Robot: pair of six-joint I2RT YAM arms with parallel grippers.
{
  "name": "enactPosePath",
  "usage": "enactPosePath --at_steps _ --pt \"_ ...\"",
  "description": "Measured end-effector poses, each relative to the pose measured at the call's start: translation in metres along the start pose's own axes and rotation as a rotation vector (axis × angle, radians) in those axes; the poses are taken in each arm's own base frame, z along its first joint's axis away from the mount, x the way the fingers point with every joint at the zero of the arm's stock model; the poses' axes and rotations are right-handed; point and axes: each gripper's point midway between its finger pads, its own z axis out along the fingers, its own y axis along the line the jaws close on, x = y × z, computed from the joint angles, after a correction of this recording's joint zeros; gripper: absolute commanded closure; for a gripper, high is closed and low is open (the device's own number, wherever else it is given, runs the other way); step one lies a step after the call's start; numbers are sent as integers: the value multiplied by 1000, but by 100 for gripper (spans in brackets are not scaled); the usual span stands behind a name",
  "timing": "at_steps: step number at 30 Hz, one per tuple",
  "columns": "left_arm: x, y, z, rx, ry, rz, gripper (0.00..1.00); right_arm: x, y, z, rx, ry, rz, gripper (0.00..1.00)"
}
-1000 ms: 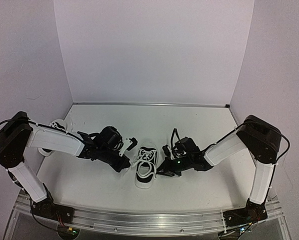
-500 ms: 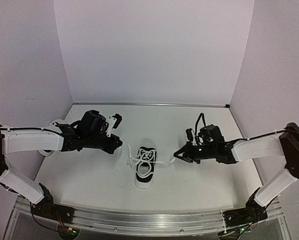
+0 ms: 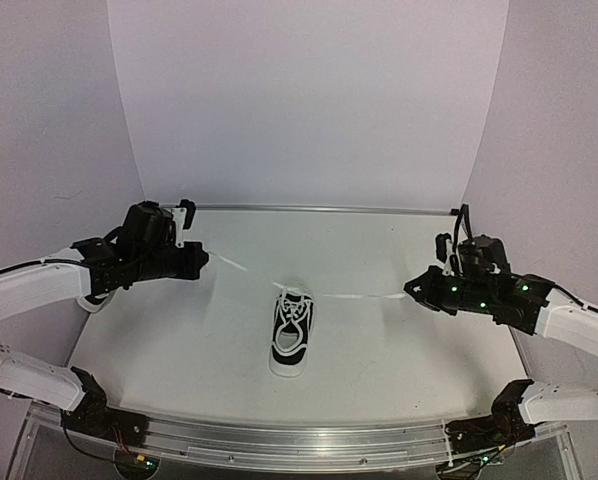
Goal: Tie the shoes
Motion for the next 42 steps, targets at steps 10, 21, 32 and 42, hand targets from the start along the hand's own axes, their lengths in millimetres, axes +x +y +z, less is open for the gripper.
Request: enactPosePath --at_steps 10,21,32,42 --pt "9 59 -3 -201 27 -124 100 11 -56 -13 257 -10 1 100" --pt "70 102 0 -358 155 -221 100 42 -117 -26 462 -8 68 100" --pt "91 147 -4 -484 191 -362 100 47 -144 -31 615 -36 130 100" --pt "107 145 1 -457 245 -370 100 40 -161 -62 719 -153 275 100"
